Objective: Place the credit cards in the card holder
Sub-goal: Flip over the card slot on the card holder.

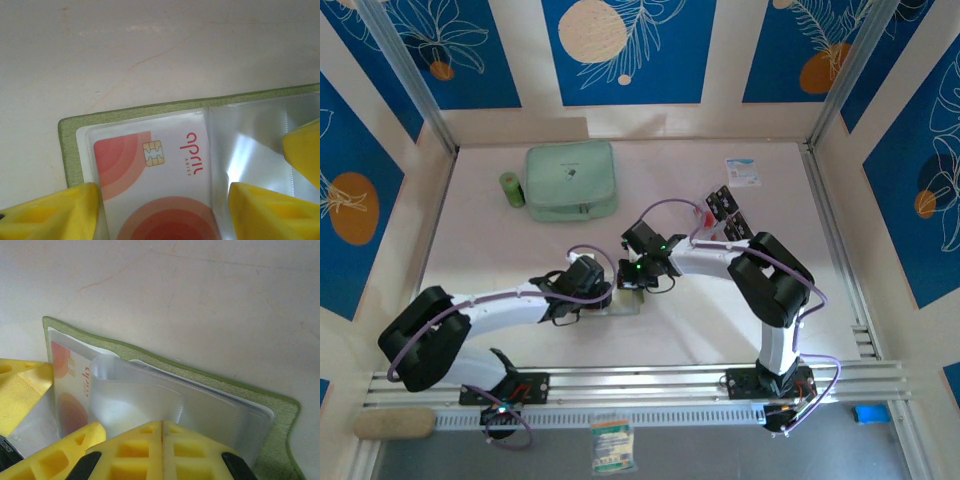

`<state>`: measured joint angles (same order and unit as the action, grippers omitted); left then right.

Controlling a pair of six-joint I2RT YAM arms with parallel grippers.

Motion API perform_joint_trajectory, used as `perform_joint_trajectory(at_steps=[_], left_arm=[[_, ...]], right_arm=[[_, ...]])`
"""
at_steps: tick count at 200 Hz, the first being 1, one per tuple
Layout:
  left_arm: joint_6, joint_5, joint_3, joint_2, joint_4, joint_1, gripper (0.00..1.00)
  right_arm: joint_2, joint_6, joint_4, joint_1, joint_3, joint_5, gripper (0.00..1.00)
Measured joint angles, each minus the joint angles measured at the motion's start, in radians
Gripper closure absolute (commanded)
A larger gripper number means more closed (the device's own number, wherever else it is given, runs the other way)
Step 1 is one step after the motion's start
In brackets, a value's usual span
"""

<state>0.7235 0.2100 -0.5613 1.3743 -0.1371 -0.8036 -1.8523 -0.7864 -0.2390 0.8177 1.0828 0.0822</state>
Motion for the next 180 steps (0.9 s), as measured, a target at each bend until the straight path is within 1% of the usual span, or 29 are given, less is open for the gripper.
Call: perform_joint_trajectory(at_steps=[27, 41, 71, 76, 88, 96, 132, 144, 180], left_arm=[[0.000, 0.000, 0.002, 0.000, 0.003, 0.000, 0.33], [0.000, 0.000, 0.003, 0.000, 0.003, 0.000, 0.33], [0.000, 0.001, 0.003, -0.003, 0.003, 0.000, 0.33], [0.000, 0.001, 0.004, -0.003, 0.003, 0.000, 0.33], [0.000, 0.001, 0.005, -0.004, 0.004, 0.000, 0.34], [0.000, 0.002, 0.006, -0.005, 0.004, 0.000, 0.34], [0.000, 0.003, 0.014, -0.014, 0.011, 0.000, 0.34], [0.000, 0.003, 0.016, -0.018, 0.011, 0.000, 0.33], [0.001, 0.003, 0.018, -0.028, 0.009, 0.000, 0.29]], right_arm=[[0.052, -0.020, 0.006, -0.008, -0.035, -0.004, 0.80], [0.069, -0.029, 0.020, -0.014, -0.048, -0.004, 0.76], [0.069, -0.038, 0.043, -0.019, -0.058, -0.003, 0.74], [0.068, -0.041, 0.047, -0.019, -0.058, -0.003, 0.72], [0.064, -0.048, 0.055, -0.019, -0.058, 0.001, 0.71], [0.062, -0.052, 0.063, -0.019, -0.058, 0.004, 0.69], [0.028, -0.057, 0.093, -0.019, -0.058, 0.024, 0.67], [0.016, -0.060, 0.098, -0.019, -0.058, 0.031, 0.65], [0.009, -0.070, 0.122, -0.021, -0.058, 0.057, 0.65]])
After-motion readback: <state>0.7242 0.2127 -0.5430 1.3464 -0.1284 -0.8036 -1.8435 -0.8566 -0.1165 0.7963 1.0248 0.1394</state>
